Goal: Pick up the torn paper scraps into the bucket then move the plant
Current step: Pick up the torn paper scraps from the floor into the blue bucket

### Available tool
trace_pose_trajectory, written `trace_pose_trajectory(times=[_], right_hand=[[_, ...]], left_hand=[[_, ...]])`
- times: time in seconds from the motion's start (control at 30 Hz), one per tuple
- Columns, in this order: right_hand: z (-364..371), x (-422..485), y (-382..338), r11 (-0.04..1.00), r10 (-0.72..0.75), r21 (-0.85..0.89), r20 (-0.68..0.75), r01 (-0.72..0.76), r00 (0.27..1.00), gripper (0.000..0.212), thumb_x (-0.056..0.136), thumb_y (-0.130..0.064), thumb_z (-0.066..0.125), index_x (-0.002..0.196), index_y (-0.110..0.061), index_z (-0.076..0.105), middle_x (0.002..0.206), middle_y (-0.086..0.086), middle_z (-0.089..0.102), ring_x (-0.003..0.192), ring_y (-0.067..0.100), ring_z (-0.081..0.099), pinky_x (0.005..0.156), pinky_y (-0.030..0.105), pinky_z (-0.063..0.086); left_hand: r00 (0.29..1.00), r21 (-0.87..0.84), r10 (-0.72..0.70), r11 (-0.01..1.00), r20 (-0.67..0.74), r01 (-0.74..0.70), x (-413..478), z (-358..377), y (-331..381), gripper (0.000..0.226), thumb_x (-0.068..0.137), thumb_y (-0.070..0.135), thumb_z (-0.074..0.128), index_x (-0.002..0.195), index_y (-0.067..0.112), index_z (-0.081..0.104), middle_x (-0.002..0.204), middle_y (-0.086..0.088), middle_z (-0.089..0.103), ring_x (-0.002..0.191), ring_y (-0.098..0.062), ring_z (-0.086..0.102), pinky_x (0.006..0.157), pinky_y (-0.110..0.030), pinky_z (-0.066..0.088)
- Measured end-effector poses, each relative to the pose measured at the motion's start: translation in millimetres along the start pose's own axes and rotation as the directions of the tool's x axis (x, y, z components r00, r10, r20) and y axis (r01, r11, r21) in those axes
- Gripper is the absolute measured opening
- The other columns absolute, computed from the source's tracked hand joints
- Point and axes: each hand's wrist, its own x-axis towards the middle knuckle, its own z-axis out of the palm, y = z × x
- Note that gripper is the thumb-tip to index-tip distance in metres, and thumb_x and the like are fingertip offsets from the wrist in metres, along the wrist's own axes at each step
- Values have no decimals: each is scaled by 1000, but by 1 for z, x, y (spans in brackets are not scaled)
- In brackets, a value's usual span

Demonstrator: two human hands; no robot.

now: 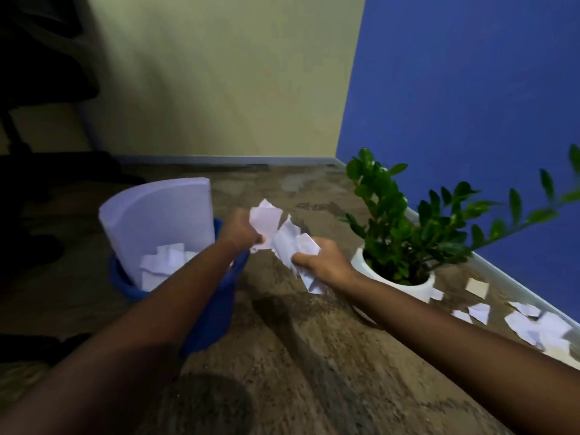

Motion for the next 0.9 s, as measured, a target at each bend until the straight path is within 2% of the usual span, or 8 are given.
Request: trace_pose_trajectory(times=[0.07,0.23,0.37,0.43,0.57,0.67,0.8,0.9], right_hand=[[25,9,-17,1000,-24,16,27,23,999,26,80,-8,64,106,-6,61,85,7,58,62,14,55,43,11,43],[80,30,-48,995,-20,95,41,16,999,29,80,-6,62,108,2,61,93,14,61,83,27,59,69,34,51],[115,46,-60,992,22,124,58,-29,998,27,82,-5,61,107,4,61,92,15,62,65,23,58,60,30,54],[130,56,-62,993,30,108,76,-38,997,29,84,-10,61,111,2,60,108,20,66,82,27,61,74,37,52],[151,70,-62,990,95,88,157,-110,983,46,89,-29,57,129,-8,47,131,15,55,102,25,54,93,39,45],[158,77,-53,991,135,-33,203,-131,970,61,92,-40,49,142,-12,30,148,14,35,131,33,40,110,43,35],[163,81,-42,944,92,-329,280,5,955,51,97,-32,40,142,-13,29,153,20,25,141,41,19,113,54,24],[159,81,-41,884,39,-457,284,100,958,53,98,-36,37,146,-21,22,158,19,7,145,41,1,116,55,16]], left_hand=[[995,28,-73,997,-69,75,5,-19,-18,48,83,7,70,127,-3,53,130,-23,57,120,-36,55,100,-39,45],[945,-18,-242,970,-219,244,11,-51,-57,37,86,9,67,119,-3,56,123,-22,59,114,-35,57,99,-37,46],[891,-83,-354,935,-283,345,14,-67,-87,39,91,6,55,129,-2,49,132,-23,53,123,-38,51,104,-41,41],[868,-154,-401,916,-292,371,16,-67,-96,42,92,7,50,133,-2,45,135,-24,50,126,-39,48,105,-43,40],[818,-350,-472,866,-330,358,20,-56,-96,40,95,10,47,133,1,45,137,-22,48,129,-38,45,110,-46,37],[802,-377,-454,872,-389,311,24,-45,-93,34,99,15,40,130,6,50,132,-18,53,125,-34,48,110,-49,36],[866,-165,-342,939,-366,301,27,-24,-90,36,100,18,35,118,0,61,124,-20,59,117,-33,53,103,-43,41],[844,-73,-407,910,-350,409,27,-20,-88,39,99,18,37,118,-6,61,128,-22,57,122,-35,49,105,-42,38]])
